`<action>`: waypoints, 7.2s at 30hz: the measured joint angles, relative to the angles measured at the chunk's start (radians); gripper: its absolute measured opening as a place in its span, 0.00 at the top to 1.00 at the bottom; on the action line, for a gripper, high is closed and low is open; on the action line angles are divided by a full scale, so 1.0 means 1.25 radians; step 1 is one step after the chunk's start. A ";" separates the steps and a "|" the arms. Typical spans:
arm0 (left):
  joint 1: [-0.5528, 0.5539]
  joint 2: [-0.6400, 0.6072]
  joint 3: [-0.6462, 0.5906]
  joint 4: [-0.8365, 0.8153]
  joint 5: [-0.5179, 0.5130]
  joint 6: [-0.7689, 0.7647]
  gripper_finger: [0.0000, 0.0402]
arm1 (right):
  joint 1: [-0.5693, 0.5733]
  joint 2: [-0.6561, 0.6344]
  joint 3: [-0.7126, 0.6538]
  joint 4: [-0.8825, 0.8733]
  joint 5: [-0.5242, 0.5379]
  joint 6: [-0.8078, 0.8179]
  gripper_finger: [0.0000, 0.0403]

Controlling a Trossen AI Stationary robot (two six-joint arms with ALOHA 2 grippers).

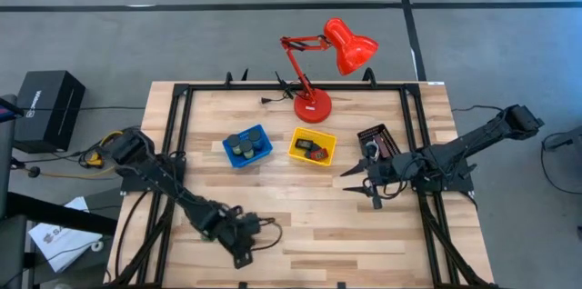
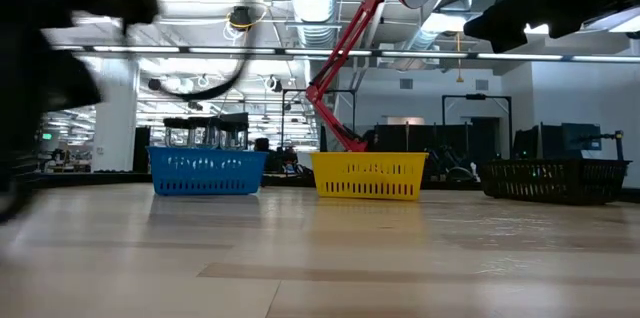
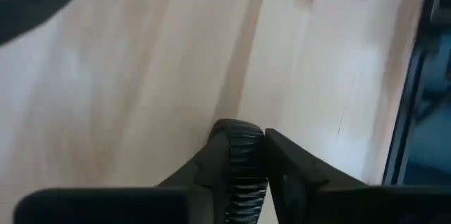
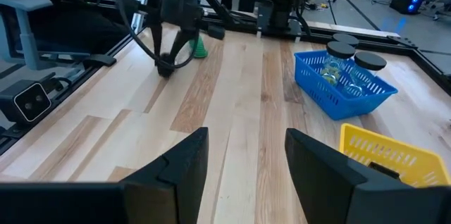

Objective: Pick & Place Office items
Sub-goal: Put the black wrist watch into the black bin

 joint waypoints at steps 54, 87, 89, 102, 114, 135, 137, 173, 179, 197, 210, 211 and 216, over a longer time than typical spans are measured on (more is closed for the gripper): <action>0.303 -0.382 -0.174 0.263 -0.159 0.584 0.74 | 0.009 0.546 0.244 -0.082 -0.184 0.014 0.55; 0.309 -0.471 -0.307 0.396 -0.191 0.526 0.74 | 0.017 0.722 0.405 -0.190 -0.182 0.035 0.95; 0.309 -0.471 -0.307 0.396 -0.191 0.526 0.74 | 0.017 0.722 0.405 -0.179 -0.180 0.035 0.98; 0.309 -0.471 -0.307 0.396 -0.191 0.526 0.74 | 0.019 0.662 0.465 -0.297 -0.050 0.050 0.98; 0.309 -0.471 -0.307 0.403 -0.191 0.526 0.74 | 0.017 0.381 0.433 -0.409 -0.017 -0.005 0.98; 0.308 -0.471 -0.306 0.410 -0.191 0.526 0.74 | -0.149 -0.201 0.040 -0.496 -0.017 0.036 0.93; 0.309 -0.471 -0.306 0.410 -0.191 0.526 0.74 | -0.171 -0.237 0.038 -0.534 -0.017 0.046 0.93; 0.309 -0.471 -0.306 0.425 -0.191 0.524 0.74 | -0.317 -0.397 -0.207 -0.334 0.382 0.535 0.98; 0.309 -0.471 -0.306 0.427 -0.191 0.524 0.74 | -0.310 -0.381 -0.208 -0.350 0.361 0.617 0.97; 0.309 -0.471 -0.306 0.432 -0.191 0.523 0.74 | -0.286 -0.168 -0.208 -0.262 0.335 0.583 0.89; 0.309 -0.471 -0.306 0.432 -0.191 0.523 0.74 | -0.287 -0.139 -0.207 -0.272 0.272 0.573 0.66; 0.309 -0.471 -0.306 0.432 -0.191 0.523 0.74 | -0.287 -0.138 -0.202 -0.282 0.272 0.573 0.64; 0.309 -0.471 -0.306 0.432 -0.191 0.523 0.74 | -0.286 -0.139 -0.146 -0.369 0.272 0.571 0.57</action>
